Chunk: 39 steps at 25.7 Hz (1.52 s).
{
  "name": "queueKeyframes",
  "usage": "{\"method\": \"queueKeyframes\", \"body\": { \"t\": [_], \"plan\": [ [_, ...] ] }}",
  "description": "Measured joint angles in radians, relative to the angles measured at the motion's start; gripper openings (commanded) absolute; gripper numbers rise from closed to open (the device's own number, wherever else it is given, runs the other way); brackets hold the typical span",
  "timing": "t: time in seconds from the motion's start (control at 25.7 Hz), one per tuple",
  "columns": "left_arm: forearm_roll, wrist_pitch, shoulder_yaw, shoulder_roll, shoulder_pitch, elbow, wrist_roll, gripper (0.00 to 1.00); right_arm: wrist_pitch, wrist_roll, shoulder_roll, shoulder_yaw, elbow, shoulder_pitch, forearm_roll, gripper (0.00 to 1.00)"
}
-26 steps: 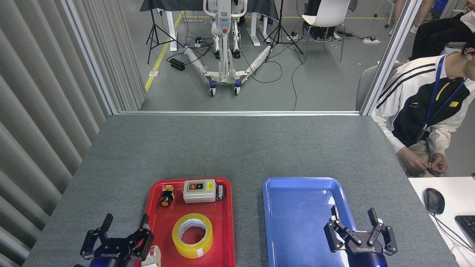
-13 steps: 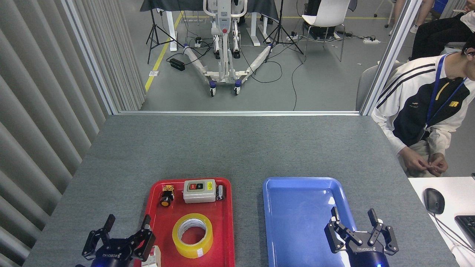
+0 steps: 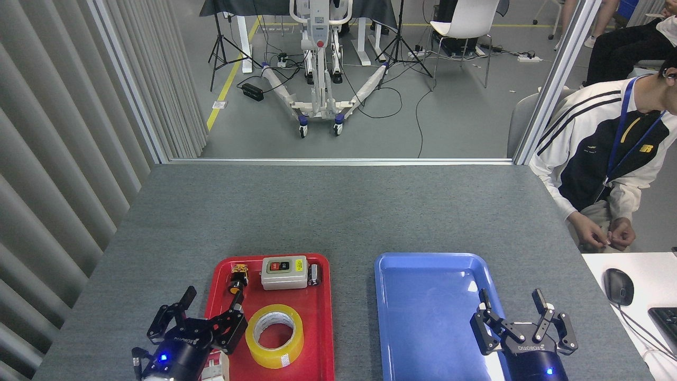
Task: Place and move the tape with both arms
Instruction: 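Grasp the yellow tape roll in the red tray with the left gripper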
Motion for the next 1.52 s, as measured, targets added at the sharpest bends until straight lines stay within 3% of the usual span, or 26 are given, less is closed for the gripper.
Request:
{"method": "queueKeyframes", "body": {
  "t": [0.19,0.58,1.09,1.24,1.36,1.44,1.52],
  "plan": [
    [0.004,0.007,-0.07,-0.002,-0.101,0.053,-0.223,1.0,0.008,0.004,-0.003,0.003,-0.014,0.008,-0.001,1.0],
    [0.005,0.085,-0.145,-0.017,-0.224,0.18,-0.552,1.0,-0.003,-0.005,-0.005,0.013,-0.019,0.017,0.004,1.0],
    [0.001,0.096,-0.161,-0.022,-0.29,0.295,-0.658,0.96,-0.029,-0.043,-0.005,0.015,-0.009,0.025,0.006,0.99],
    [-0.006,0.098,-0.161,-0.016,-0.305,0.325,-0.723,0.73,-0.029,-0.059,-0.017,0.014,-0.007,0.029,0.005,0.99],
    [-0.01,0.095,-0.161,-0.012,-0.313,0.333,-0.786,0.37,-0.029,-0.065,-0.021,0.015,-0.006,0.029,0.006,1.0],
    [-0.01,0.088,-0.161,-0.011,-0.315,0.334,-0.824,0.0,-0.029,-0.065,-0.022,0.016,-0.006,0.032,0.006,1.0],
    [-0.008,0.069,-0.161,-0.011,-0.317,0.33,-0.853,0.0,-0.029,-0.066,-0.023,0.02,-0.006,0.033,0.006,1.0]
  ]
}}
